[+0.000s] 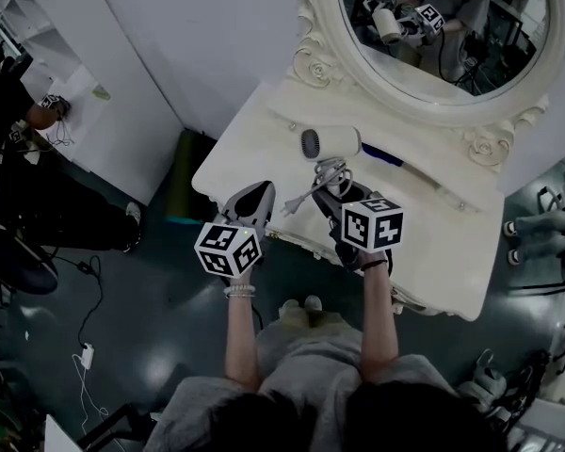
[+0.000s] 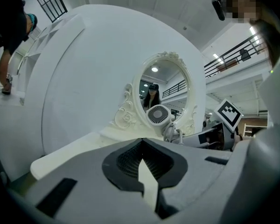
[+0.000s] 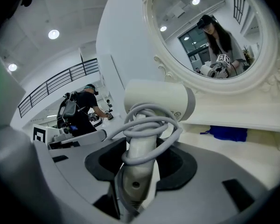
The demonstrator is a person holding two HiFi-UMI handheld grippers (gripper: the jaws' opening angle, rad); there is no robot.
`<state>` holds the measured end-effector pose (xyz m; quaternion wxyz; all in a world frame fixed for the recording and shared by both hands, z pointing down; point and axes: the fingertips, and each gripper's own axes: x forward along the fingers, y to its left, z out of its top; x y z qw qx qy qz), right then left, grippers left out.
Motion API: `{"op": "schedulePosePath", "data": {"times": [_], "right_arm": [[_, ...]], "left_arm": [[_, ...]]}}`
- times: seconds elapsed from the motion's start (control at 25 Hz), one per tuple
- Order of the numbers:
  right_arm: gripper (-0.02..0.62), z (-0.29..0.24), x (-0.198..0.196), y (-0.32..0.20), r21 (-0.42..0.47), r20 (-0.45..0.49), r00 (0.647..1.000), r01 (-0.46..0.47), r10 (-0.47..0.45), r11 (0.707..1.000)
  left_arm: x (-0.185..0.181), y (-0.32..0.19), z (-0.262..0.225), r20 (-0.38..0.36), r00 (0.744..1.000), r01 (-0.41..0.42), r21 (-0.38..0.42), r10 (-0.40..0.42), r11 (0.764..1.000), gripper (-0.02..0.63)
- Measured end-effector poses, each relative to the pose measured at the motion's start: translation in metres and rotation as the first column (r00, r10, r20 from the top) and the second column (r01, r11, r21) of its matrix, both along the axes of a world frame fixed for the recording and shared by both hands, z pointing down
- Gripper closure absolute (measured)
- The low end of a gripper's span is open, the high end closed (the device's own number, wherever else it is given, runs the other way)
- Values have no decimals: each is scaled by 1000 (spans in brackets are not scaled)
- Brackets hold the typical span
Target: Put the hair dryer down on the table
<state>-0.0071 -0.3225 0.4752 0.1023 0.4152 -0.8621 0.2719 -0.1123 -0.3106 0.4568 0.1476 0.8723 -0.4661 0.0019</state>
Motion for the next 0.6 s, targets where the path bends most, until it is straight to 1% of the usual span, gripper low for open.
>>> {"op": "schedulePosePath", "data": {"times": [0.16,0.32,0.6], "right_arm": [[403,12,-2,-8,-38,-3,1000,-16,15,999],[403,28,-6,-17,-76,-26,999,-23,21,997],[403,64,-8,-23,-153,-75,997,-25,13,988]], "left_arm": [[-1,-9,11,0,1000,-23,-35,23,999,601],[-5,-20,25,-16,999,-33,-75,32,997,601],[-2,-30,54,-18,998,-55,-147,53,988,601]]}}
